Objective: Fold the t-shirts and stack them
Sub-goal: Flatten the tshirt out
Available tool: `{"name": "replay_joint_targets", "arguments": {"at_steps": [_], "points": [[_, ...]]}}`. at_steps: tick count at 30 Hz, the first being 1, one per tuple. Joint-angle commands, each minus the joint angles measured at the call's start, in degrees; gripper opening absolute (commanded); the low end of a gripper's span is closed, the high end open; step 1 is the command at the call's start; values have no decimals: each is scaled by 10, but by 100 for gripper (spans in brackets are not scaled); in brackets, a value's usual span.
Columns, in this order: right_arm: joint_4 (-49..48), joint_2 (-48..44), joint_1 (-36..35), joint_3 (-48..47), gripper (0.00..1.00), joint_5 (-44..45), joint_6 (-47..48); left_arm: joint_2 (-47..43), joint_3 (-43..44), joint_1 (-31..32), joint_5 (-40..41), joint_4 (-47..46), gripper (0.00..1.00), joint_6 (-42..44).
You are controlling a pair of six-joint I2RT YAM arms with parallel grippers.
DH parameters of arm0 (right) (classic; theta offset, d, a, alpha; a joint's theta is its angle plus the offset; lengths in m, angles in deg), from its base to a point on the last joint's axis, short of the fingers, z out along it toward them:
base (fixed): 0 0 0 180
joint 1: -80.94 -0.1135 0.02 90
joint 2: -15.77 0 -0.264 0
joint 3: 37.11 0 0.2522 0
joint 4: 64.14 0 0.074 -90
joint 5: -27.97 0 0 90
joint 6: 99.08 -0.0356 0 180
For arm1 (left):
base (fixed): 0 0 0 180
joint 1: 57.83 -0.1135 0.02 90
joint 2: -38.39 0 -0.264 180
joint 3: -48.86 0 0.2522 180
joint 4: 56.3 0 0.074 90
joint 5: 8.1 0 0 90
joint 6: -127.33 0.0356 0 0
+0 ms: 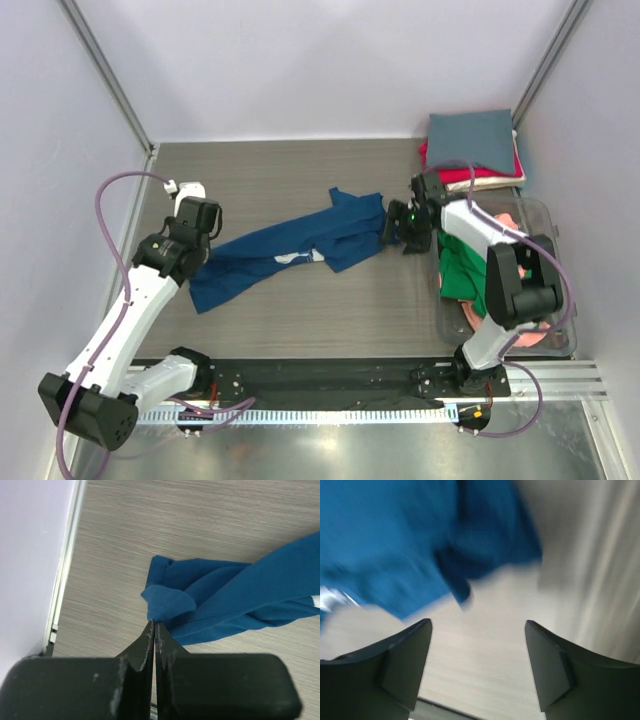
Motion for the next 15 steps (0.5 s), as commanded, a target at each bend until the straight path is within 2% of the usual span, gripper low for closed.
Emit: {"name": "replay_joint_targets", "arguments": {"at_steps": [1, 6, 11, 15], "points": [[-102, -114, -38, 95, 77, 12, -37, -5, -25, -7, -14, -55, 0, -11], [-145, -86, -87, 123, 71, 25, -44, -12, -59, -12, -30, -89, 0, -11], [-151, -28, -96, 85, 69, 47, -24, -10, -61, -13, -38, -92, 0, -11], [-124, -9, -96, 47, 69, 98, 16, -15, -70, -14, -47, -96, 0, -14]]}}
